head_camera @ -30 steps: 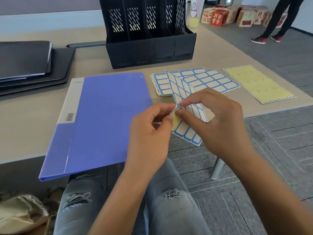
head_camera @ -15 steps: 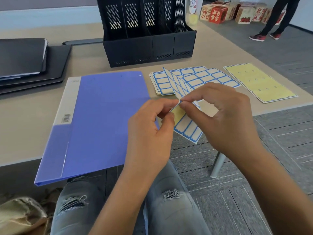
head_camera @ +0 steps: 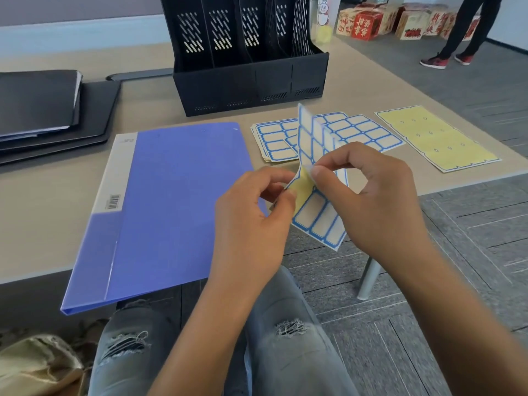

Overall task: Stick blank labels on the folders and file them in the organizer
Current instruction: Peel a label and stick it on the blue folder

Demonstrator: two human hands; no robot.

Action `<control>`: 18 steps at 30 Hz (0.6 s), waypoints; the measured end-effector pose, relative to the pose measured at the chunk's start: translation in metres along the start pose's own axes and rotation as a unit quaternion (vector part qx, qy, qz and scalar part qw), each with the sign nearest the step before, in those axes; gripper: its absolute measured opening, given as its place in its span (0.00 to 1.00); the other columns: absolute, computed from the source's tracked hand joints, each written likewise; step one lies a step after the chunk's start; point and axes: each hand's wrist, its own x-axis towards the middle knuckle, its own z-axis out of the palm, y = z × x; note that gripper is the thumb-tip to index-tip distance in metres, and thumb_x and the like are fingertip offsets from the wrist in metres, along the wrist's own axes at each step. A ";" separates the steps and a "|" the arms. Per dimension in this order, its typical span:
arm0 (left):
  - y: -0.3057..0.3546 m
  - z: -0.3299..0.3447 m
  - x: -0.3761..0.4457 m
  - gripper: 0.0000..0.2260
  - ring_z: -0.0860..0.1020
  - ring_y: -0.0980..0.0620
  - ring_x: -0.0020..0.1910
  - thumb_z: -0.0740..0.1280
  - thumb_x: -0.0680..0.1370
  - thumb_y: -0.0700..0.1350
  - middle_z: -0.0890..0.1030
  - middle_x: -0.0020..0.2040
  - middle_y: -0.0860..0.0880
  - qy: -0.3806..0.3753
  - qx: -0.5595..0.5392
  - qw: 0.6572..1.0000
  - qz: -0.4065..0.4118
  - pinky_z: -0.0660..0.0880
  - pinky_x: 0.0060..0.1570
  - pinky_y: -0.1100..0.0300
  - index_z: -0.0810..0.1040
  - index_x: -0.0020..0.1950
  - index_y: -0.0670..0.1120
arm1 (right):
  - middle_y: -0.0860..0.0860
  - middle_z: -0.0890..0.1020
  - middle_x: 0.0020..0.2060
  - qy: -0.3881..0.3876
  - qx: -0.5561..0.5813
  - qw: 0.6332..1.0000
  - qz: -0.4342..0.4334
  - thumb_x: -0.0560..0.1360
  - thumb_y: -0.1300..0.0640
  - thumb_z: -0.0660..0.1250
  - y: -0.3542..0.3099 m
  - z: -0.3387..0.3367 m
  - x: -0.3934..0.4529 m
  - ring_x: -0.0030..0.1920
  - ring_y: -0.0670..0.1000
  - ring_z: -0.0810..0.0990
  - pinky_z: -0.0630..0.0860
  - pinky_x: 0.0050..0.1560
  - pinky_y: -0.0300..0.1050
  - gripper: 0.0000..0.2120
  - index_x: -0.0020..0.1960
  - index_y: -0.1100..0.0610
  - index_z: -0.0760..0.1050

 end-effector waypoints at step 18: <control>0.029 0.043 0.075 0.07 0.81 0.54 0.49 0.70 0.77 0.43 0.81 0.43 0.59 -0.020 0.151 0.988 0.037 0.78 0.53 0.51 0.83 0.52 0.53 | 0.35 0.81 0.32 0.112 0.102 0.982 0.115 0.80 0.60 0.72 0.023 -0.039 0.031 0.35 0.37 0.78 0.70 0.42 0.28 0.07 0.43 0.53 0.82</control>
